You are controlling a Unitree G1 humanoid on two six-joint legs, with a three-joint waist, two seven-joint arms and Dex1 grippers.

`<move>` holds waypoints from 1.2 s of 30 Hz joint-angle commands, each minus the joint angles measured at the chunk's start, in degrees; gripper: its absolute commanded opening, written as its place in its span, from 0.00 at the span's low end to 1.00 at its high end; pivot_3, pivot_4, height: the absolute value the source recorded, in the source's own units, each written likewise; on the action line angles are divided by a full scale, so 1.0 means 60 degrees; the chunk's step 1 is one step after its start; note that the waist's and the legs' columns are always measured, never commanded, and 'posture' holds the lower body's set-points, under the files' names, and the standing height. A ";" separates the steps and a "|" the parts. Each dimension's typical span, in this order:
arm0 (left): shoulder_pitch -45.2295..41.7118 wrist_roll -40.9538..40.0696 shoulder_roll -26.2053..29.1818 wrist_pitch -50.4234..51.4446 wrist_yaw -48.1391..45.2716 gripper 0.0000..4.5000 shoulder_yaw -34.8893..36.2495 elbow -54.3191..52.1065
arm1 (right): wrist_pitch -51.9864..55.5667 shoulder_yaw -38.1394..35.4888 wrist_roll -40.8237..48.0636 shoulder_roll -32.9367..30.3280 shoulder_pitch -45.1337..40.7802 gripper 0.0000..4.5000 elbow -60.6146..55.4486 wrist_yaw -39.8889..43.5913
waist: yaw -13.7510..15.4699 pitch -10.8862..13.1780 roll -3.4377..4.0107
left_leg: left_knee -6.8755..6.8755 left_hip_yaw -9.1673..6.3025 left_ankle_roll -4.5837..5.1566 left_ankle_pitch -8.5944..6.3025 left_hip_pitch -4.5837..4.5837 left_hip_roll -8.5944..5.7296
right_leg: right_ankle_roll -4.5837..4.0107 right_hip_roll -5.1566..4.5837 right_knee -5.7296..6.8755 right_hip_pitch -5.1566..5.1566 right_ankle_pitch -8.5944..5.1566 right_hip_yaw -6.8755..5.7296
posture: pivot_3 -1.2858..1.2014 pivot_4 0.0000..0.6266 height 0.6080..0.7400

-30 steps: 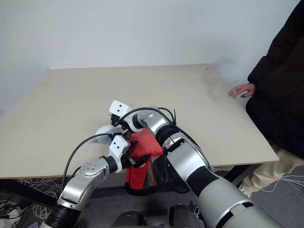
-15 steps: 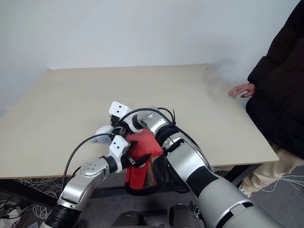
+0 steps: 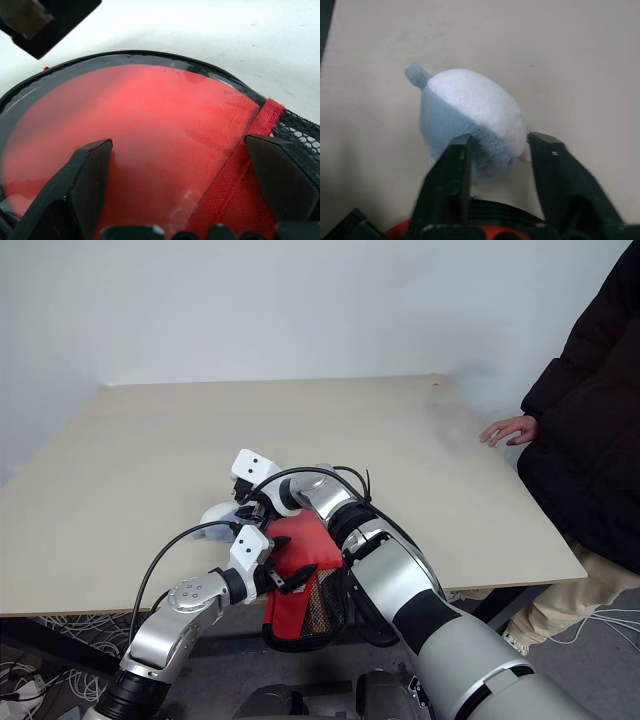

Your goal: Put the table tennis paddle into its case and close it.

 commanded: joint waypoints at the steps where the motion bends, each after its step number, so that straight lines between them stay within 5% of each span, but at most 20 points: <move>1: -0.0134 0.0038 0.0082 0.0084 -0.0068 1.00 0.0111 0.0004 | -0.0068 -0.0369 0.0164 0.0295 -0.0473 0.63 -0.0171 0.0063 | 0.0000 0.0000 0.0000 | 0.0000 0.0000 0.0000 0.0000 0.0000 0.0000 | 0.0000 0.0000 0.0000 0.0000 0.0000 0.0000 | 0.52 0.00 1.00; 8: -0.0255 0.0003 0.0137 0.0158 -0.0147 1.00 0.0183 -0.0073 | -0.0066 -0.0948 0.0316 -0.0720 -0.0234 0.99 -0.0418 0.0086 | 0.0018 0.0000 -0.0001 | 0.0003 -0.0002 0.0001 0.0000 -0.0004 -0.0001 | 0.0000 0.0000 -0.0001 0.0000 0.0001 -0.0001 | 0.52 0.00 1.00; 18: 0.0424 -0.1365 0.1370 0.1788 -0.0926 1.00 0.1048 -0.2967 | 0.0293 -0.1842 0.0662 -0.2176 0.0333 0.99 -0.0721 -0.0319 | -0.0042 0.0000 0.0000 | 0.0007 0.0004 0.0002 0.0000 -0.0009 -0.0003 | -0.0002 0.0013 -0.0003 -0.0008 0.0002 0.0016 | 0.52 0.00 1.00; 24: 0.0785 -0.2897 0.2594 0.3195 -0.1230 1.00 0.2675 -0.4771 | 0.0834 -0.1908 0.0852 -0.2610 0.1009 0.99 -0.1660 0.0358 | -0.0076 0.0001 -0.0001 | 0.0006 0.0012 0.0004 0.0002 -0.0002 0.0000 | -0.0003 0.0021 0.0000 -0.0012 0.0001 0.0029 | 0.52 0.00 1.00; 30: 0.0647 -0.3639 0.3178 0.3548 -0.1143 1.00 0.4558 -0.4044 | 0.1883 -0.1646 0.1077 -0.2712 0.2269 0.99 -0.3452 0.0943 | -0.0059 0.0001 0.0000 | 0.0010 0.0001 0.0003 0.0006 0.0011 -0.0002 | -0.0004 0.0021 0.0000 0.0007 0.0000 0.0019 | 0.52 0.00 1.00; 36: 0.0399 -0.3095 0.2859 0.2946 -0.0607 1.00 0.4682 -0.2782 | 0.2960 -0.1146 0.1143 -0.2563 0.3548 0.99 -0.5546 0.1048 | -0.0060 0.0001 0.0000 | 0.0008 0.0007 -0.0004 0.0007 0.0006 -0.0006 | -0.0002 0.0022 -0.0003 0.0004 0.0001 0.0018 | 0.52 0.00 1.00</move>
